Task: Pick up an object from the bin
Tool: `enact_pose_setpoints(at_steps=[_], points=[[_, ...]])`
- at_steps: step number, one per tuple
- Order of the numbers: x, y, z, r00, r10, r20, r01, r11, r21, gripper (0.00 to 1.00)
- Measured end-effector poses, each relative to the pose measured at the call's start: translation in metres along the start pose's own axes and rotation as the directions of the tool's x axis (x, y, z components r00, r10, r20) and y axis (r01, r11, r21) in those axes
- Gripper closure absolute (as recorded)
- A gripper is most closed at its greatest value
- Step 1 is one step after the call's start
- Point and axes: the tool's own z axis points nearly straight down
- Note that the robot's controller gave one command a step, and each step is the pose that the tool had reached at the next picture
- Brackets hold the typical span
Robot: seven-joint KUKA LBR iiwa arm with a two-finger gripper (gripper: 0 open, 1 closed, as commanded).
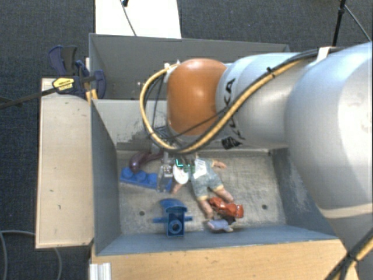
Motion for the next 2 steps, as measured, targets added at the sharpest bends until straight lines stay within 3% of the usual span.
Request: enact_pose_setpoints(at_steps=[1,2], points=[[-0.002,-0.001,-0.005,1.000,0.004,0.008,-0.004,1.000,-0.001,0.00],[0.002,-0.002,0.005,0.995,-0.098,0.014,0.098,0.995,-0.001,0.00]])
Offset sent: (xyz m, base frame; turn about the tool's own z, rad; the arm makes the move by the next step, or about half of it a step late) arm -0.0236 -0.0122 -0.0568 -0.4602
